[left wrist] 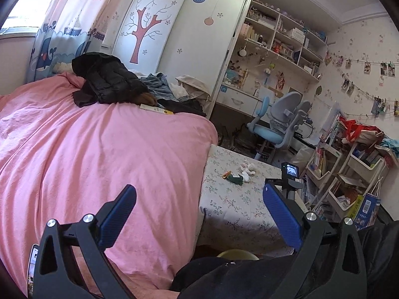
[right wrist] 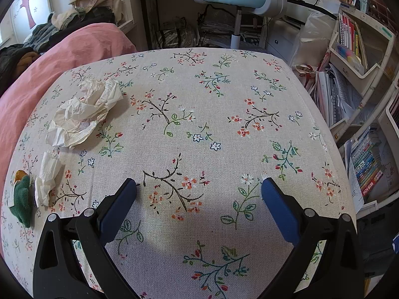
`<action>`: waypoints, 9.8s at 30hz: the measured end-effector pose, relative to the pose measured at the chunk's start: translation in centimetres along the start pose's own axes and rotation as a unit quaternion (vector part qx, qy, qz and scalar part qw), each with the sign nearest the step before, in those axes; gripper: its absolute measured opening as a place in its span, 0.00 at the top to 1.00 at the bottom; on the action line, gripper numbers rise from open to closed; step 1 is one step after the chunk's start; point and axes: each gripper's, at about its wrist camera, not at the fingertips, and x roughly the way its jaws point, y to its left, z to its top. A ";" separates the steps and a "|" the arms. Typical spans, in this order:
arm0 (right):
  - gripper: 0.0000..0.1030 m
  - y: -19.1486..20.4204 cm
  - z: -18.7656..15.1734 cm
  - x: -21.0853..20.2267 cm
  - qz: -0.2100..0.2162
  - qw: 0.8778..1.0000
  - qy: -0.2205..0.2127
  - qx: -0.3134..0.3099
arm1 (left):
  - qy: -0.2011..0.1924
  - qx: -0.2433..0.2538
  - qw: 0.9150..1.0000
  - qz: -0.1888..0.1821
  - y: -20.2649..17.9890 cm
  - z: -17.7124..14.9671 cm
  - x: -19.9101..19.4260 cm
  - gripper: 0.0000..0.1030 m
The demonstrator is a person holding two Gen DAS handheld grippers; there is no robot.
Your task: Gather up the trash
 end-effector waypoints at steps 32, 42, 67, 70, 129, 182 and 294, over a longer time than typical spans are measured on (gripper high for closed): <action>0.07 0.0 0.0 0.0 0.000 1.000 0.000 0.000 | 0.009 0.002 1.000 0.003 -0.3 0.0 0.4 0.06; 0.07 0.0 0.0 0.0 0.000 1.000 -0.001 0.000 | 0.004 -0.008 1.000 -0.004 -0.1 -0.2 -0.1 0.06; 0.07 -0.2 0.0 0.0 0.000 1.000 -0.001 0.000 | 0.013 -0.004 1.000 -0.024 -0.5 -0.4 -0.4 0.06; 0.07 0.0 0.0 0.0 0.000 1.000 -0.001 0.000 | 0.013 -0.004 1.000 -0.024 -0.4 -0.3 -0.5 0.06; 0.07 0.0 0.0 0.0 0.000 1.000 -0.001 0.000 | 0.021 0.007 0.999 -0.024 -0.9 -0.9 0.0 0.06; 0.07 -0.1 0.0 0.0 0.000 1.000 -0.002 0.000 | 0.039 0.016 0.999 -0.028 -1.0 -0.6 0.4 0.06; 0.07 -0.1 0.0 0.0 0.000 1.000 -0.002 0.000 | 0.063 0.044 0.997 -0.031 -0.4 0.0 1.5 0.06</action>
